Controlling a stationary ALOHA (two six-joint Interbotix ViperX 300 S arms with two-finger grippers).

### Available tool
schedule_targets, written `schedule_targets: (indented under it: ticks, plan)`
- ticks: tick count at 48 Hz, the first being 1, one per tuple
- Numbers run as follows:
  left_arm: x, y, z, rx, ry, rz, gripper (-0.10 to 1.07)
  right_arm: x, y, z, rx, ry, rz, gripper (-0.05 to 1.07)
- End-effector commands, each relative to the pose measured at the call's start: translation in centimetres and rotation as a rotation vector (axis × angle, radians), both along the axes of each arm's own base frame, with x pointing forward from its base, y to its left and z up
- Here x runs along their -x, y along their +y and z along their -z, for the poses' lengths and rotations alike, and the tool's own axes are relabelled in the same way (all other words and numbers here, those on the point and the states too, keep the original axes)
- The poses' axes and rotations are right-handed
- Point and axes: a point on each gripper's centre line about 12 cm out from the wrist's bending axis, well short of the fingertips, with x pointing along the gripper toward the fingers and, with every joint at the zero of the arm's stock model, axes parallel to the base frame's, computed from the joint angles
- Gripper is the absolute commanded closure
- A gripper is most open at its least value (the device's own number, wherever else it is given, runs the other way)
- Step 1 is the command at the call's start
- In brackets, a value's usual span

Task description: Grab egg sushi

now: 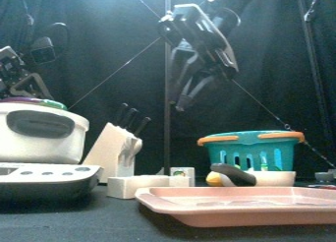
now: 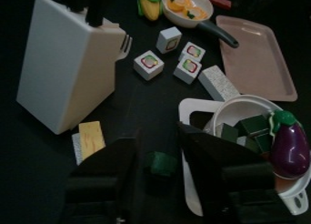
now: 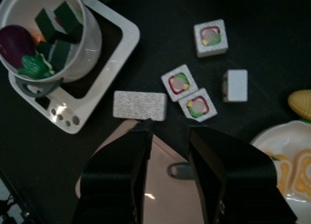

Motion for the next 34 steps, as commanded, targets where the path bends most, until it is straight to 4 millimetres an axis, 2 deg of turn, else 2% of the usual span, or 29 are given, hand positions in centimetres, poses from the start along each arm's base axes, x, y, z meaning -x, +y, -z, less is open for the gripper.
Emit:
schedule_targets:
  ticks: [1,12,20,34]
  plan:
    - [-0.8,0.1,-0.6,0.001,-0.006,-0.001,0.12,1.9,-1.0,-1.8,-0.004,-0.089,-0.017,0.32]
    - [-0.6,1.4,1.0,0.022,0.074,-0.071,0.09,5.0,-3.2,-0.3,0.052,-0.139,-0.083,0.32]
    - [-0.7,2.5,1.9,0.035,0.116,-0.122,0.09,6.4,-4.6,-0.5,0.099,-0.205,-0.141,0.32]
    - [-1.1,3.4,3.5,0.060,0.213,-0.157,0.09,8.8,-5.6,-1.2,0.177,-0.293,-0.236,0.32]
